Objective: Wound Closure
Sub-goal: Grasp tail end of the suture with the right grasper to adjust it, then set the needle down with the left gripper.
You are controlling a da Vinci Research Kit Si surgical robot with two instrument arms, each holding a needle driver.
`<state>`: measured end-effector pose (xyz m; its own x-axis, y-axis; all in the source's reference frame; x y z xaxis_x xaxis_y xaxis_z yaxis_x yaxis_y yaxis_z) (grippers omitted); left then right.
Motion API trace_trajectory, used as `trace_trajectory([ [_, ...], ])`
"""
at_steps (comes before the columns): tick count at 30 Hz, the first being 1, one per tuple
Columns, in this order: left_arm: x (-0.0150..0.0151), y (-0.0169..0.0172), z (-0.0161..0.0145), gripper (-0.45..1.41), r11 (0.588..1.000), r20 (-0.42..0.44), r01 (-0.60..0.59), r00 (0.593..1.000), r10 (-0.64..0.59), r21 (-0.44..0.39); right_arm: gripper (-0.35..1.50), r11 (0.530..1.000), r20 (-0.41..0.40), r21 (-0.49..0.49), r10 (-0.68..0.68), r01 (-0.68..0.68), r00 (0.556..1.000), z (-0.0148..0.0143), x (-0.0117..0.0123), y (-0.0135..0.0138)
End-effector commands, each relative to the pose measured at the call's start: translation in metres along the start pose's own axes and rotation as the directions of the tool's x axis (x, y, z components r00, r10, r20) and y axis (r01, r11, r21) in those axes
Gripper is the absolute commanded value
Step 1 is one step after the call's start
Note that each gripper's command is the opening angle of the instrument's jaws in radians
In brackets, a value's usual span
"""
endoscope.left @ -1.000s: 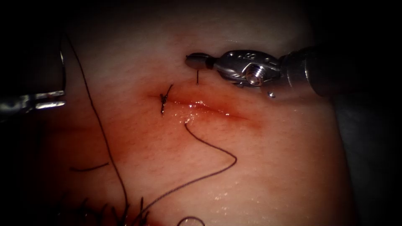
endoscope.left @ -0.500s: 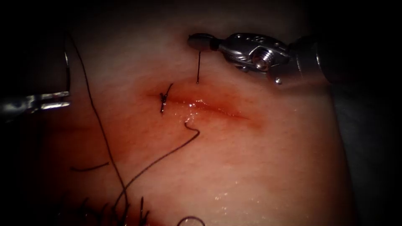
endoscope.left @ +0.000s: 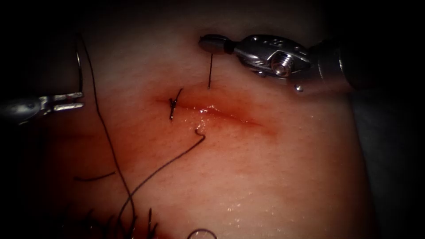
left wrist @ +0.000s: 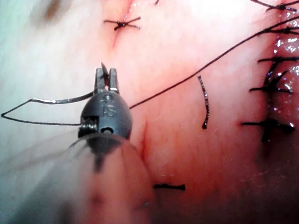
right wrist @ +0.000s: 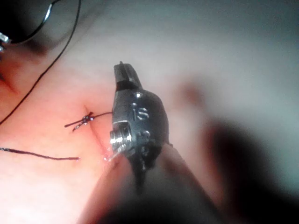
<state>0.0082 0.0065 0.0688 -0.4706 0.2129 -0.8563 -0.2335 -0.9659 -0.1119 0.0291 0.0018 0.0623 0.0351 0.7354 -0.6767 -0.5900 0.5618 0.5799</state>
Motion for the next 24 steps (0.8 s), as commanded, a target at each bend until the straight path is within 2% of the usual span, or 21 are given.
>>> trace_trajectory([
  [1,-0.0009,-0.0006,0.0015,-0.45,1.0,0.012,0.002,1.0,-0.002,0.012,1.13,0.999,-0.031,0.006,-0.044,0.045,0.999,0.0006,-0.0001,0.0003],
  [2,-0.0013,-0.001,0.0019,-0.45,1.0,0.016,0.003,1.0,-0.003,0.016,1.23,0.998,-0.041,0.017,-0.059,0.06,0.997,0.0005,0.0001,0.0004],
  [3,-0.0013,-0.001,0.0019,-0.45,1.0,0.016,0.003,1.0,-0.003,0.016,1.23,0.998,-0.041,0.017,-0.059,0.06,0.997,0.0005,0.0001,0.0004],
  [4,-0.0022,-0.0018,0.0029,-0.45,1.0,0.021,0.004,1.0,-0.005,0.022,1.38,0.997,-0.071,0.019,-0.068,0.07,0.995,0.0002,0.0007,0.0006],
  [5,-0.0031,-0.0027,0.0041,-0.45,1.0,0.026,0.007,1.0,-0.008,0.03,1.42,0.998,-0.096,0.019,-0.059,0.061,0.994,-0.0004,0.0013,0.0009],
  [11,-0.0045,-0.0046,0.007,-0.45,0.999,0.037,0.025,0.999,-0.026,0.043,1.38,0.997,-0.138,0.039,-0.054,0.06,0.989,-0.0032,0.0034,0.0014],
  [12,-0.0048,-0.0053,0.0084,-0.45,0.999,0.059,0.026,0.998,-0.029,0.04,1.33,0.997,-0.151,0.051,-0.049,0.058,0.987,-0.0047,0.0042,0.0017],
  [14,-0.005,-0.0056,0.0089,-0.45,0.999,0.074,0.027,0.997,-0.03,0.042,1.33,0.997,-0.158,0.054,-0.044,0.053,0.986,-0.0054,0.0045,0.0018],
  [16,-0.0057,-0.0067,0.0102,-0.45,0.998,0.117,0.027,0.993,-0.034,0.061,1.31,0.997,-0.18,0.057,-0.041,0.052,0.983,-0.0075,0.0054,0.0024],
  [20,-0.0066,-0.0078,0.0111,-0.45,0.997,0.141,0.026,0.989,-0.036,0.067,1.3,0.996,-0.175,0.051,-0.06,0.07,0.983,-0.0093,0.0057,0.0031],
  [24,-0.0082,-0.0099,0.0124,-0.45,0.994,0.184,0.037,0.981,-0.056,0.108,1.3,0.991,-0.169,0.023,-0.128,0.134,0.977,-0.0108,0.0054,0.004],
])
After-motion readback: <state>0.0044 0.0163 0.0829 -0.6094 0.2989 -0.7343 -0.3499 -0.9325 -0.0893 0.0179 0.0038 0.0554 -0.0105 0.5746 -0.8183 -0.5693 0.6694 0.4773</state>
